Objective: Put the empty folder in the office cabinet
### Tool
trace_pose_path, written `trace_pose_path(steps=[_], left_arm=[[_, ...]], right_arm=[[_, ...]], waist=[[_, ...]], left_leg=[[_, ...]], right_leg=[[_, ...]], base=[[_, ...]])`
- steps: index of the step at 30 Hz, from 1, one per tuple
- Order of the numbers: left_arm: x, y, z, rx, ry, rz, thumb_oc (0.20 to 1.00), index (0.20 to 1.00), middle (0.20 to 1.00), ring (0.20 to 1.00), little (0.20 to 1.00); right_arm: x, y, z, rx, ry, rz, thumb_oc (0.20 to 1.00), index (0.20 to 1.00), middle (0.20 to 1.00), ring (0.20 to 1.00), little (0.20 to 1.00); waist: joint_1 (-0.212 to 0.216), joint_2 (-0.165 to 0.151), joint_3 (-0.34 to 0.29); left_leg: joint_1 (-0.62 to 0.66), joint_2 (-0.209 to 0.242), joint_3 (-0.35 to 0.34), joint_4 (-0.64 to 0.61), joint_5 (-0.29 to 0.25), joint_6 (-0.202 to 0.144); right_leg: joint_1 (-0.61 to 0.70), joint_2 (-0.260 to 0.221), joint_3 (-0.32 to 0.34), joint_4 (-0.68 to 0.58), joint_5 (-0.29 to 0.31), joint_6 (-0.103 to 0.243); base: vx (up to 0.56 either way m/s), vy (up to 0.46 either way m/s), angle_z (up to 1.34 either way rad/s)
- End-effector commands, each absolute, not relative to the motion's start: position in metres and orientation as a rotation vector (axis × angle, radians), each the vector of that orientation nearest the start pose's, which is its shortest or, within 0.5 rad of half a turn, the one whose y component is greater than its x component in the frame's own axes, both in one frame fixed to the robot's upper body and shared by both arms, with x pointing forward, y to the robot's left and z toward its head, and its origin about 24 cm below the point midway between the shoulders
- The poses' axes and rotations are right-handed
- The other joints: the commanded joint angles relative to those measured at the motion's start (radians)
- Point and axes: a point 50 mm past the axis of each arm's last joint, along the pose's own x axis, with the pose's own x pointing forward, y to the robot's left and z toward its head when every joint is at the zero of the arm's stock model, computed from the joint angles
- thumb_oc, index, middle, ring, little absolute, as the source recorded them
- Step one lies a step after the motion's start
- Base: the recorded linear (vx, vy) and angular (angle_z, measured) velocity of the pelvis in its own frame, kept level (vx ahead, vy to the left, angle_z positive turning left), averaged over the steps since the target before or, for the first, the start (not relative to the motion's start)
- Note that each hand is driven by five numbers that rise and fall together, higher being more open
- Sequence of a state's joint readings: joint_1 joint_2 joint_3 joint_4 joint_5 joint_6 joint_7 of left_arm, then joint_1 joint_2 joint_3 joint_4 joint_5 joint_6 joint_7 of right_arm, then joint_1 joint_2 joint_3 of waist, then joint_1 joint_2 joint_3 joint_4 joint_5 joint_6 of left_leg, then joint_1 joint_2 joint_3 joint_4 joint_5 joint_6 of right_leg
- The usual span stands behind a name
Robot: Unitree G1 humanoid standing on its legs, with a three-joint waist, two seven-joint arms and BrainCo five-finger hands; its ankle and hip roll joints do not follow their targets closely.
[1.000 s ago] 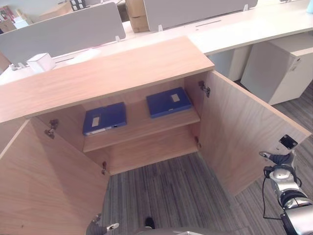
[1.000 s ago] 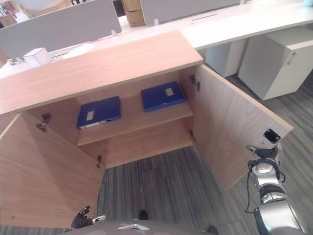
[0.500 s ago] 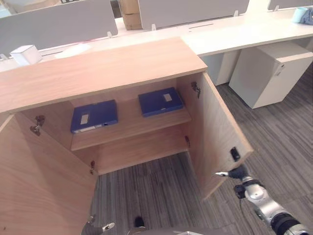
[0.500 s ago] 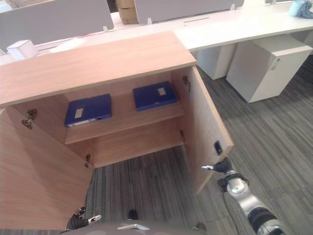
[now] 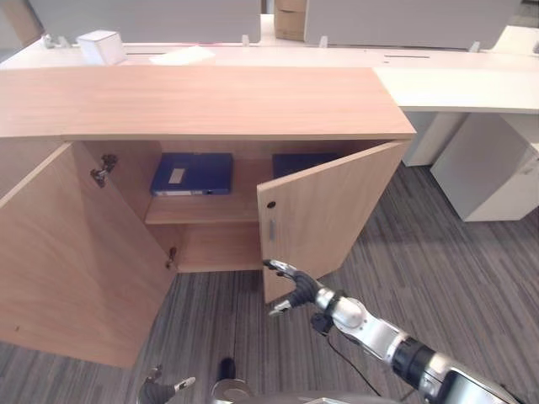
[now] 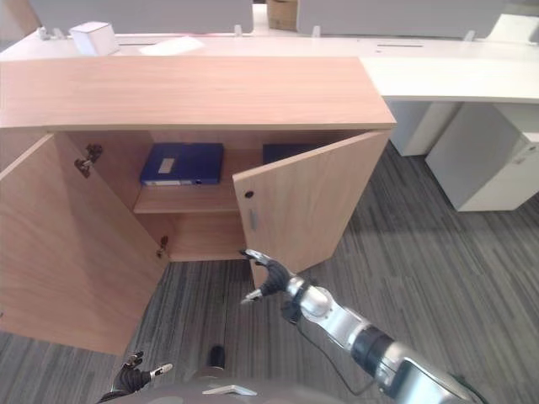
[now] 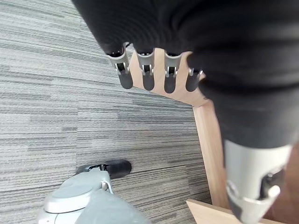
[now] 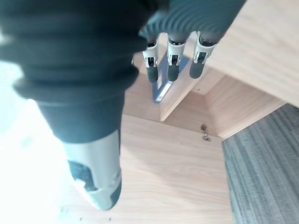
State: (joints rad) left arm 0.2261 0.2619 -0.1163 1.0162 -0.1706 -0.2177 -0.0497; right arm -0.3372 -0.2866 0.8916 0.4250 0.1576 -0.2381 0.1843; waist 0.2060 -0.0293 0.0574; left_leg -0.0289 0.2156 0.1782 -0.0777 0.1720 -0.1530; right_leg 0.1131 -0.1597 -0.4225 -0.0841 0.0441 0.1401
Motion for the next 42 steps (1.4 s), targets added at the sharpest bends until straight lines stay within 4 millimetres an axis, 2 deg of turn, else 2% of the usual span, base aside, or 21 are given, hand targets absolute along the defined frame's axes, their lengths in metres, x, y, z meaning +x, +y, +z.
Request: trace_pose_path(steps=[1,4,7,9,11,13,16,17,18,19,21,22,24,27,28,30,32,34,36,37,42], left_arm=[[0.081,0.257,-0.144,0.221,0.980,0.089,1.000,1.000,1.000,1.000,1.000],[0.088,0.261,-0.141,0.242,0.955,0.125,1.000,1.000,1.000,1.000,1.000],[0.091,0.266,-0.138,0.267,0.941,0.145,1.000,1.000,1.000,1.000,1.000],[0.101,0.276,-0.131,0.344,0.900,0.184,1.000,1.000,1.000,1.000,1.000],[0.112,0.288,-0.121,0.428,0.841,0.220,1.000,1.000,1.000,1.000,1.000],[0.116,0.300,-0.112,0.463,0.795,0.287,1.000,1.000,1.000,1.000,1.000],[0.117,0.312,-0.102,0.496,0.748,0.343,1.000,1.000,1.000,1.000,1.000],[0.116,0.312,-0.102,0.496,0.748,0.343,1.000,1.000,1.000,1.000,1.000],[0.121,0.318,-0.092,0.507,0.690,0.391,1.000,1.000,1.000,1.000,1.000],[0.124,0.317,-0.089,0.501,0.665,0.399,1.000,1.000,1.000,1.000,1.000],[0.127,0.315,-0.085,0.479,0.629,0.425,1.000,1.000,1.000,1.000,1.000],[0.129,0.313,-0.083,0.467,0.611,0.431,1.000,1.000,1.000,1.000,1.000],[0.123,0.313,-0.085,0.442,0.620,0.459,1.000,1.000,1.000,1.000,1.000],[0.100,0.319,-0.094,0.394,0.694,0.541,1.000,1.000,1.000,1.000,1.000],[0.100,0.319,-0.094,0.394,0.694,0.541,1.000,1.000,1.000,1.000,1.000],[0.084,0.331,-0.096,0.400,0.748,0.601,1.000,1.000,1.000,1.000,1.000],[0.081,0.339,-0.094,0.417,0.756,0.622,1.000,1.000,1.000,1.000,1.000],[0.081,0.360,-0.083,0.489,0.757,0.668,1.000,1.000,1.000,1.000,1.000],[0.085,0.367,-0.078,0.509,0.745,0.685,1.000,1.000,1.000,1.000,1.000],[0.091,0.376,-0.069,0.535,0.716,0.711,1.000,1.000,1.000,1.000,1.000],[0.108,0.395,-0.050,0.595,0.656,0.732,1.000,1.000,1.000,1.000,1.000]], right_arm=[[0.250,-0.019,0.008,-0.368,-0.036,0.969,1.000,1.000,1.000,1.000,1.000],[0.265,-0.020,-0.004,-0.370,0.035,0.822,1.000,1.000,1.000,1.000,1.000],[0.268,-0.028,-0.009,-0.380,0.055,0.776,1.000,1.000,1.000,1.000,1.000],[0.265,-0.061,-0.025,-0.401,0.125,0.671,1.000,1.000,1.000,1.000,1.000],[0.252,-0.104,-0.046,-0.444,0.224,0.574,1.000,1.000,1.000,1.000,1.000],[0.229,-0.143,-0.071,-0.485,0.358,0.491,1.000,1.000,1.000,1.000,1.000],[0.193,-0.181,-0.093,-0.520,0.496,0.407,1.000,1.000,1.000,1.000,1.000],[0.193,-0.180,-0.093,-0.520,0.496,0.408,1.000,1.000,1.000,1.000,1.000],[0.171,-0.200,-0.104,-0.530,0.580,0.351,1.000,1.000,1.000,1.000,1.000],[0.164,-0.207,-0.107,-0.534,0.611,0.326,1.000,1.000,1.000,1.000,1.000],[0.148,-0.224,-0.115,-0.544,0.691,0.267,1.000,1.000,1.000,1.000,1.000],[0.143,-0.229,-0.119,-0.556,0.726,0.250,1.000,1.000,1.000,1.000,1.000],[0.132,-0.235,-0.127,-0.574,0.797,0.231,1.000,1.000,1.000,1.000,1.000],[0.118,-0.241,-0.134,-0.603,0.869,0.241,1.000,1.000,1.000,1.000,1.000],[0.118,-0.241,-0.134,-0.603,0.869,0.241,1.000,1.000,1.000,1.000,1.000],[0.117,-0.245,-0.135,-0.623,0.889,0.249,1.000,1.000,1.000,1.000,1.000],[0.119,-0.246,-0.134,-0.625,0.887,0.253,1.000,1.000,1.000,1.000,1.000],[0.118,-0.251,-0.132,-0.604,0.886,0.220,1.000,1.000,1.000,1.000,1.000],[0.119,-0.253,-0.131,-0.590,0.881,0.201,1.000,1.000,1.000,1.000,1.000],[0.127,-0.255,-0.127,-0.582,0.853,0.175,1.000,1.000,1.000,1.000,1.000],[0.136,-0.255,-0.120,-0.547,0.807,0.132,1.000,1.000,1.000,1.000,1.000]], waist=[[0.042,-0.001,-0.002],[0.070,-0.002,-0.003],[0.075,0.000,-0.001],[0.072,0.002,0.003],[0.064,0.002,0.007],[0.074,0.002,0.007],[0.087,0.008,-0.003],[0.085,0.008,-0.003],[0.095,0.019,0.017],[0.095,0.026,0.027],[0.078,0.034,0.061],[0.067,0.037,0.069],[0.053,0.038,0.072],[0.019,0.038,0.063],[0.019,0.038,0.063],[-0.015,0.047,0.047],[-0.026,0.052,0.041],[-0.070,0.072,0.023],[-0.078,0.075,0.026],[-0.090,0.081,0.025],[-0.116,0.054,0.034]], left_leg=[[0.010,-0.011,0.007,-0.010,-0.074,0.005],[0.001,-0.023,-0.012,-0.010,-0.071,0.011],[-0.001,-0.025,-0.021,-0.009,-0.070,0.011],[-0.010,-0.039,-0.065,-0.005,-0.070,0.017],[-0.034,-0.050,-0.117,0.004,-0.065,0.025],[-0.054,-0.046,-0.142,0.008,-0.051,0.022],[-0.089,-0.033,-0.192,0.005,-0.006,-0.004],[-0.090,-0.033,-0.193,0.005,-0.005,-0.005],[-0.139,-0.023,-0.221,0.006,0.044,-0.033],[-0.161,-0.023,-0.225,0.009,0.060,-0.042],[-0.194,-0.002,-0.167,0.025,0.085,-0.051],[-0.198,0.018,-0.123,0.044,0.087,-0.044],[-0.171,0.049,-0.088,0.063,0.074,-0.042],[-0.098,0.113,-0.065,0.096,0.052,-0.049],[-0.098,0.113,-0.065,0.096,0.052,-0.049],[-0.010,0.151,-0.053,0.120,0.031,-0.062],[0.018,0.152,-0.054,0.120,0.022,-0.066],[0.072,0.154,-0.010,0.054,0.003,-0.081],[0.069,0.143,0.012,0.017,-0.005,-0.077],[0.058,0.121,0.006,-0.006,-0.039,-0.073],[0.079,0.078,0.014,-0.009,-0.097,-0.052]], right_leg=[[-0.011,-0.053,0.022,-0.003,0.003,0.029],[-0.010,-0.058,0.016,0.003,0.008,0.027],[-0.008,-0.061,0.012,0.009,0.009,0.027],[-0.001,-0.056,0.048,0.027,-0.008,0.027],[-0.002,-0.039,0.133,0.041,-0.044,0.025],[0.005,-0.021,0.163,0.034,-0.066,0.015],[0.030,0.012,0.124,0.016,-0.096,-0.002],[0.030,0.012,0.123,0.016,-0.096,-0.002],[0.037,0.037,0.095,0.005,-0.111,-0.013],[0.038,0.042,0.079,0.002,-0.113,-0.015],[0.040,0.036,0.028,0.003,-0.115,-0.022],[0.031,0.031,0.010,0.005,-0.108,-0.025],[0.017,0.020,-0.013,0.008,-0.092,-0.027],[0.006,-0.010,-0.042,0.015,-0.071,-0.029],[0.006,-0.010,-0.042,0.015,-0.071,-0.029],[-0.016,-0.037,-0.052,0.022,-0.050,-0.021],[-0.026,-0.044,-0.051,0.027,-0.044,-0.017],[-0.059,-0.075,-0.072,0.046,-0.022,-0.003],[-0.072,-0.083,-0.072,0.055,-0.014,0.002],[-0.111,-0.091,-0.055,0.071,0.004,0.010],[-0.143,-0.135,0.000,0.092,0.048,0.040]], base=[[-0.01,0.020,0.07],[-0.02,0.004,0.07],[-0.02,-0.021,0.17],[-0.03,-0.073,0.26],[-0.06,-0.101,0.91],[-0.05,-0.134,1.17],[-0.04,-0.158,0.37],[-0.14,-0.204,0.39],[-0.18,-0.156,0.44],[-0.28,-0.186,0.47],[-0.27,-0.022,0.93],[-0.26,0.046,1.21],[-0.19,0.059,0.48],[-0.13,0.093,-0.17],[-0.11,0.140,0.27],[-0.11,0.178,0.47],[-0.06,0.148,0.08],[-0.10,0.233,0.47],[-0.09,0.156,0.47],[-0.11,0.220,0.15],[-0.05,0.203,0.00]])
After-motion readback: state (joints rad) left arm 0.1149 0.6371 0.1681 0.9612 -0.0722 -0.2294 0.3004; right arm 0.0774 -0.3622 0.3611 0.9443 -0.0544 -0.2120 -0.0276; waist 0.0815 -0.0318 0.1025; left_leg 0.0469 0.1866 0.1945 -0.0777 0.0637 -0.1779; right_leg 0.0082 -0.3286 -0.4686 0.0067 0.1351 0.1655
